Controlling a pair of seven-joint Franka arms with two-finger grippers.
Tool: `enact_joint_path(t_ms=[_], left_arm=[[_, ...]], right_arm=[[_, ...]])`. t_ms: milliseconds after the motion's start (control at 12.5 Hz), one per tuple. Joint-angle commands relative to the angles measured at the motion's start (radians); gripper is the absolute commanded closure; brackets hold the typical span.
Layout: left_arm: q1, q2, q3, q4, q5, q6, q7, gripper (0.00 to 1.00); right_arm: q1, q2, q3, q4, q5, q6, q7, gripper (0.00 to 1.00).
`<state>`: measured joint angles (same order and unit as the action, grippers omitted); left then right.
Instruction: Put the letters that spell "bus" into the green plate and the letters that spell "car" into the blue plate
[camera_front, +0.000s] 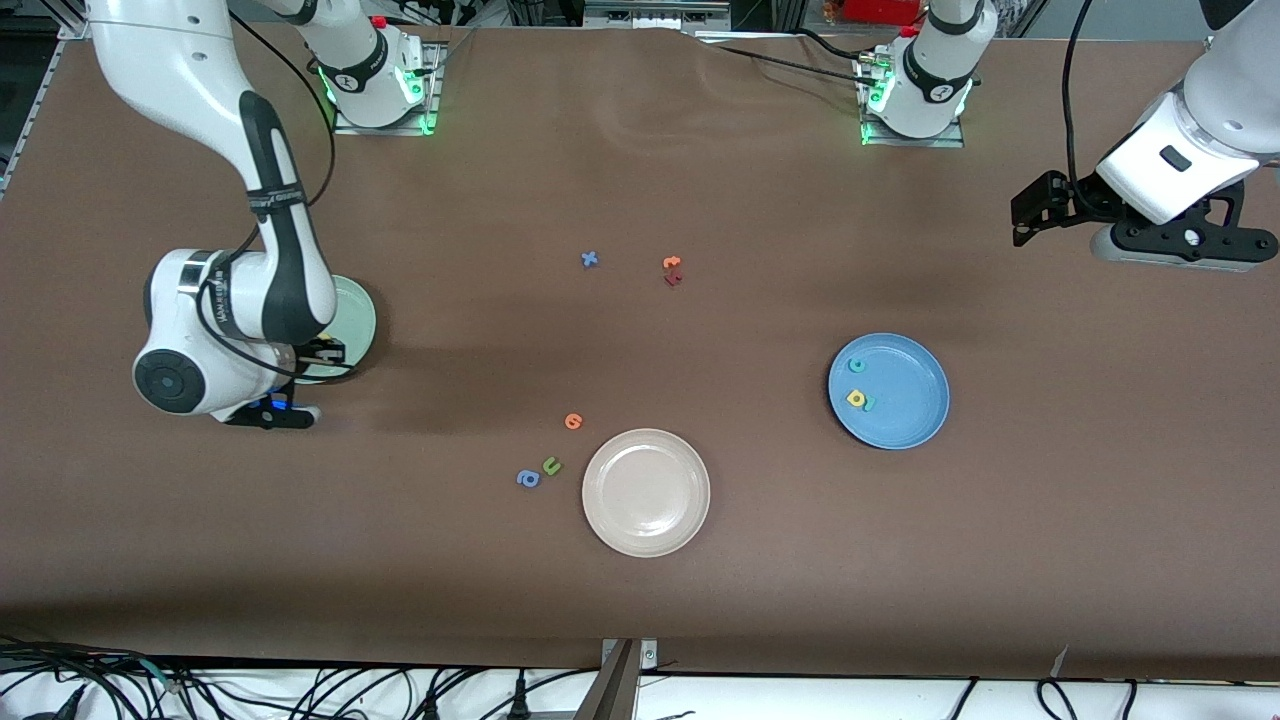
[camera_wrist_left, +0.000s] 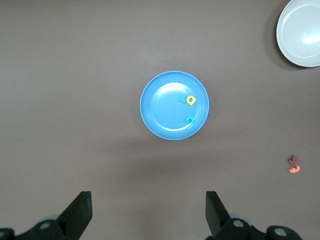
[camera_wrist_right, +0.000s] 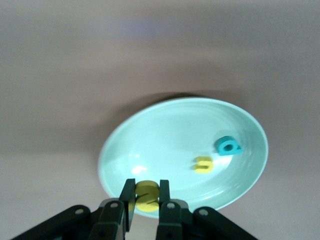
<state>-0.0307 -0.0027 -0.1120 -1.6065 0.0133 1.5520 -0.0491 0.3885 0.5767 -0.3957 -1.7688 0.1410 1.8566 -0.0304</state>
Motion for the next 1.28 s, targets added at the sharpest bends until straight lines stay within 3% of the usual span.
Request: enact_joint_path(t_ms=[0,239,319,399,478,717,1196], left_arm=[[0.003,-0.025,-0.005,-0.030,0.023,0.016,0.003,0.00],[0.002,-0.026,-0.005,-0.030,0.023,0.014,0.003,0.00],[0.003,-0.025,-0.005,-0.029,0.023,0.013,0.003,0.00],[0.005,-0.023,-0.003,-0.029,0.023,0.014,0.009,0.00],[0.005,-0.022,-0.003,-0.027,0.023,0.014,0.009,0.00],[0.005,-0.025,-0.003,-0.027,0.023,0.003,0.009,0.00],[0.005,-0.023,0.000,-0.026,0.023,0.002,0.008,0.00]], right_arm=[[0.013,-0.072,0.000,-0.177,0.009,0.120,-0.028,1.00],[0.013,-0.075,0.003,-0.216,0.009,0.150,-0.029,0.96],[0.013,-0.075,0.003,-0.216,0.009,0.150,-0.029,0.64],[0.013,-0.083,0.005,-0.212,0.009,0.150,-0.028,0.18],[0.013,-0.101,0.005,-0.202,0.009,0.139,-0.026,0.02],[0.013,-0.188,-0.002,-0.125,0.006,0.040,-0.013,0.01],[0.015,-0.262,-0.040,0.228,-0.007,-0.309,-0.016,0.01]])
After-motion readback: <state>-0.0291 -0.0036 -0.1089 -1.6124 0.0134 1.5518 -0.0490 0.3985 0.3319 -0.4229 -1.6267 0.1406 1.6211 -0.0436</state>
